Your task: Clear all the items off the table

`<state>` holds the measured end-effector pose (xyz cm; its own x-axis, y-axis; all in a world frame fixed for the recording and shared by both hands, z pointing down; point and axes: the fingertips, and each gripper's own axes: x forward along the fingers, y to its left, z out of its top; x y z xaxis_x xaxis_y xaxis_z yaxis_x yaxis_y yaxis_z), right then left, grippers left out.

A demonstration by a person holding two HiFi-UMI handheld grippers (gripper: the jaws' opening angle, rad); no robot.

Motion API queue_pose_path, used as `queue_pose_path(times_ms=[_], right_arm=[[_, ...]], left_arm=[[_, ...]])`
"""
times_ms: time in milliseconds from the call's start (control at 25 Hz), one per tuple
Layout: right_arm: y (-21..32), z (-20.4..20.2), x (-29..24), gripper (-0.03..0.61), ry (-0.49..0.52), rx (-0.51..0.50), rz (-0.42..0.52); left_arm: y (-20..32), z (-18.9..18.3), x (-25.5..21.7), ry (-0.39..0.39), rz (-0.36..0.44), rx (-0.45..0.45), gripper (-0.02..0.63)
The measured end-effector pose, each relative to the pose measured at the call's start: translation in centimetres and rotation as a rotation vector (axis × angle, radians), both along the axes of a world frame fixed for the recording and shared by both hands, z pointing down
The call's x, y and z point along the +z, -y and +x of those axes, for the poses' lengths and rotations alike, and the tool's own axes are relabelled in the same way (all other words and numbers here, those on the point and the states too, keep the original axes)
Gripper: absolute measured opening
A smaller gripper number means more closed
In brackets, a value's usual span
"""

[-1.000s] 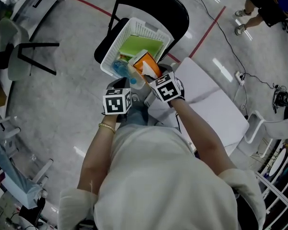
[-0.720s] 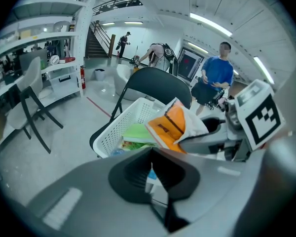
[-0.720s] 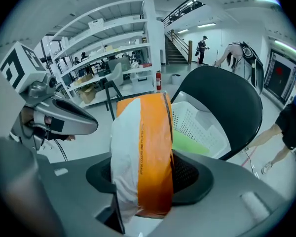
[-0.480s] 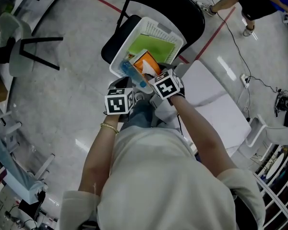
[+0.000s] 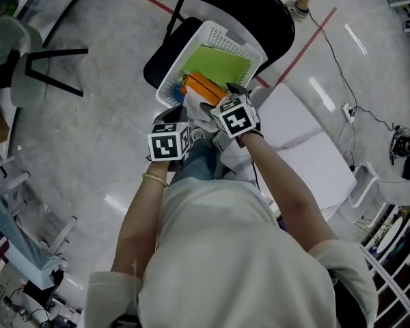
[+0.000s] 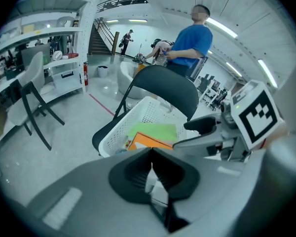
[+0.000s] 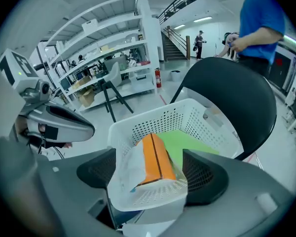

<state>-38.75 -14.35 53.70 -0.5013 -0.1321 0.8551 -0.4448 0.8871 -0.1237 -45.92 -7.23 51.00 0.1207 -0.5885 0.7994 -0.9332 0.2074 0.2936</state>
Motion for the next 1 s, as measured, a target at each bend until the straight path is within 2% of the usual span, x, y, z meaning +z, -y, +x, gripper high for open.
queue_pose_path(times_ms=[160, 560, 720, 800, 1000], right_arm=[[-0.6, 0.8, -0.2, 0.392, -0.002, 0.009, -0.001], [-2.2, 2.9, -1.4, 0.219, 0.050, 0.081, -0.011], [-2.1, 3.9, -2.4, 0.059, 0.063, 0.109, 0.018], [-2.2, 4.4, -2.6, 0.016, 0.067, 0.128, 0.022], [-2.4, 5.6, -3.5, -0.002, 0.084, 0.149, 0.046]], left_arm=[[-0.3, 0.5, -0.1, -0.001, 0.001, 0.007, 0.009], [-1.0, 2.2, -0.6, 0.001, 0.014, 0.031, 0.009], [-1.0, 3.1, -1.0, 0.007, 0.021, 0.056, 0.009], [-0.9, 3.5, -1.2, 0.007, 0.026, 0.069, 0.009], [-0.6, 4.7, -1.8, 0.009, 0.043, 0.098, 0.009]])
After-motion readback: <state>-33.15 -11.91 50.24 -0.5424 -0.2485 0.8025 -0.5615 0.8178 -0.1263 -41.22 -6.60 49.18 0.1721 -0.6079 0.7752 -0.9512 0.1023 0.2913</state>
